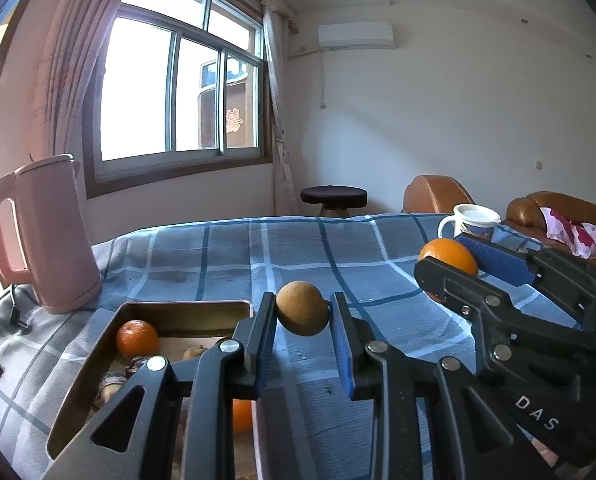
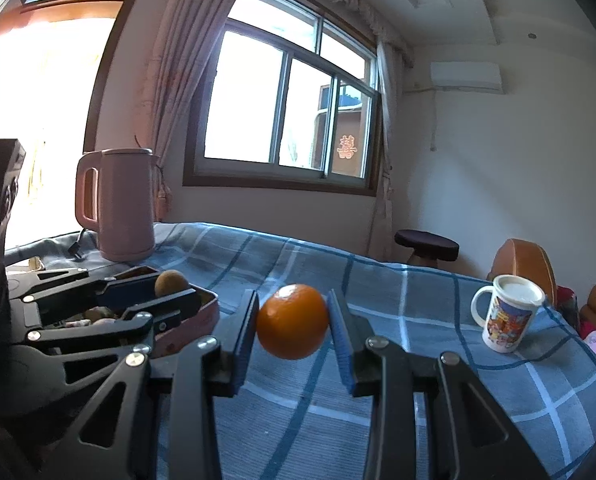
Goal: Organize fruits
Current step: 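Carry the orange and the small brown fruit over the tin tray with both tools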
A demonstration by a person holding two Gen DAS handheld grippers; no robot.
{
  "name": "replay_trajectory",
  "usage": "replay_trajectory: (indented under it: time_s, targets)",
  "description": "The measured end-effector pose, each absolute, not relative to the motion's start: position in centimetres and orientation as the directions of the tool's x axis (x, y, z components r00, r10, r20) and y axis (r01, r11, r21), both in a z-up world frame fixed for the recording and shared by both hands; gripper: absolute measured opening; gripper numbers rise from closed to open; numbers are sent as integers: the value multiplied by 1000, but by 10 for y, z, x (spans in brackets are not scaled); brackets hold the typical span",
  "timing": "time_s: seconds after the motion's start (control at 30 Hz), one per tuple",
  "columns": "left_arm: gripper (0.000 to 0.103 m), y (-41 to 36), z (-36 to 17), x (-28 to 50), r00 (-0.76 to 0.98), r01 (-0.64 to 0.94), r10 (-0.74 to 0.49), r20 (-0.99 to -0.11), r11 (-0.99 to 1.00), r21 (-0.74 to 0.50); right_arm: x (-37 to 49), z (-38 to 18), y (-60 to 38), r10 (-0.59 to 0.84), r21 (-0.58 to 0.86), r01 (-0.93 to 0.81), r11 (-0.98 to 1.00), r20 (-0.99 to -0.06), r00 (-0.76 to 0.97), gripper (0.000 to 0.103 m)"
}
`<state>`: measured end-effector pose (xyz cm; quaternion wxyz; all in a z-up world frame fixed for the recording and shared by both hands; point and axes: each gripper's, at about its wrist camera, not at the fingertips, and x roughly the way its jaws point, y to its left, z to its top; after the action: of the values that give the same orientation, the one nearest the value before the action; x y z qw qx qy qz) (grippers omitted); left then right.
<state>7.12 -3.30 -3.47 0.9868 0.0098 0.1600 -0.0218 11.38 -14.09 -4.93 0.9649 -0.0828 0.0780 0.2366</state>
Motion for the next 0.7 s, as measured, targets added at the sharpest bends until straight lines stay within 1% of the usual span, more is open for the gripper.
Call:
replay_trajectory:
  time_s: [0.7]
  targets:
    - [28, 8, -31, 56, 949, -32, 29, -314, 999, -5, 106, -42, -102, 509, -137, -534, 835, -180, 842, 38]
